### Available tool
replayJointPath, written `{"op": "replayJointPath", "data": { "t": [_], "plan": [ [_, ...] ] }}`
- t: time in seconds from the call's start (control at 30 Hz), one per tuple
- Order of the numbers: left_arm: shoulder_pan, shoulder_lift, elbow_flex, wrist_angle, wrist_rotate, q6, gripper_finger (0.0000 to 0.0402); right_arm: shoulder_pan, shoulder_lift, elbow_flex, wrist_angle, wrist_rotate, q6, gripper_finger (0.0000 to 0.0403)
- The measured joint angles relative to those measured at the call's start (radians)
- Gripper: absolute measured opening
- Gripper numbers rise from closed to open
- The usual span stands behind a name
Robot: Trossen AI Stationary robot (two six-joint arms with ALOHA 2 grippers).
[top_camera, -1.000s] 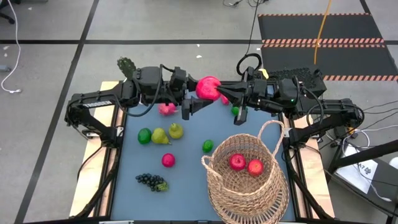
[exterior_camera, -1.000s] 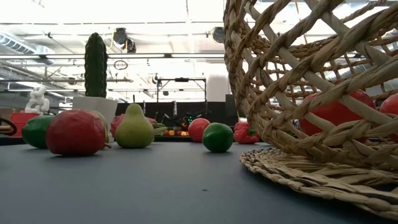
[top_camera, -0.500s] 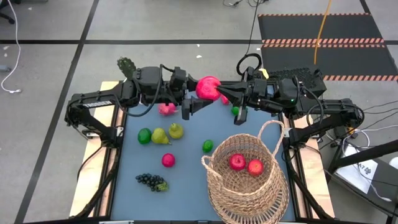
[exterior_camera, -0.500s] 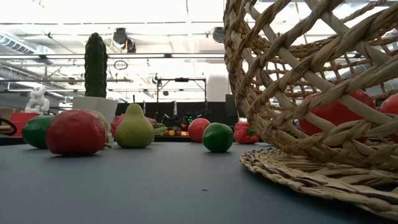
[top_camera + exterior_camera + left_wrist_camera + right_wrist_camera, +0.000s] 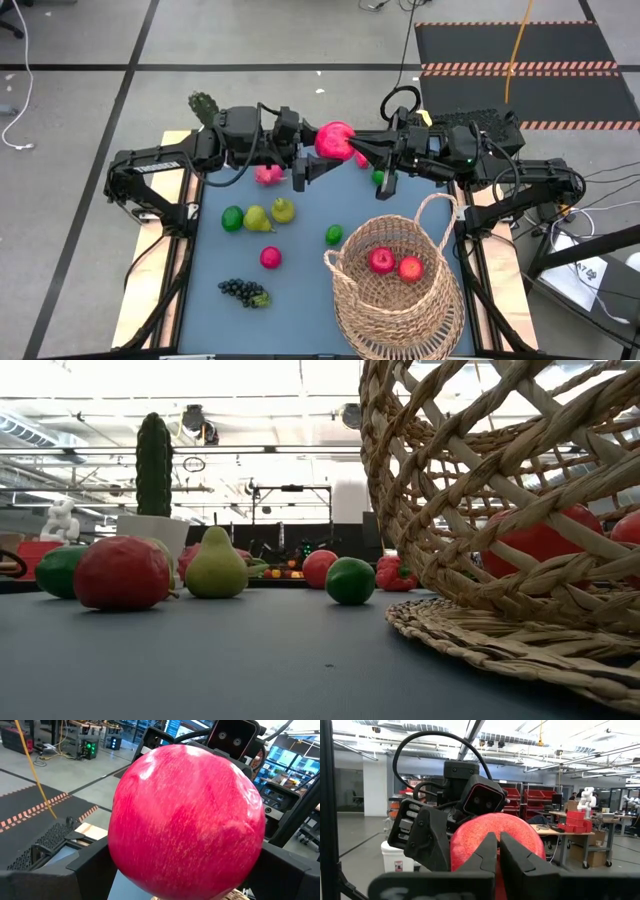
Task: Build produce basket
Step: Put the red apple into the brown basket
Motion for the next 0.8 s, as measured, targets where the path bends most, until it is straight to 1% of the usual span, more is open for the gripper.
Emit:
{"op": "replayJointPath", "data": {
  "t": [0.3,0.37,0.43,0.5,0.57,0.8],
  "plan": [
    [-0.008,0.0,0.0,-0.026,-0.005,0.045,0.0363,0.001,0.001,-0.002,-0.005,-0.002,0.0,0.0],
    [-0.008,0.0,0.0,-0.027,-0.006,0.033,0.0363,0.001,0.001,-0.002,-0.005,-0.001,0.001,0.0],
    [-0.008,0.0,0.0,-0.026,-0.004,0.025,0.037,0.001,0.001,-0.002,-0.004,-0.001,0.001,0.0],
    [-0.008,0.0,0.0,-0.027,0.0,0.023,0.0387,0.001,0.001,-0.002,-0.004,-0.002,0.001,0.0],
    [-0.008,0.0,0.0,-0.034,0.001,0.018,0.0396,0.001,0.003,-0.002,-0.004,-0.003,0.001,0.0],
    [-0.008,-0.006,0.001,-0.086,0.024,-0.001,0.0398,0.001,-0.003,-0.002,0.012,-0.002,0.001,0.0]
  ]
}}
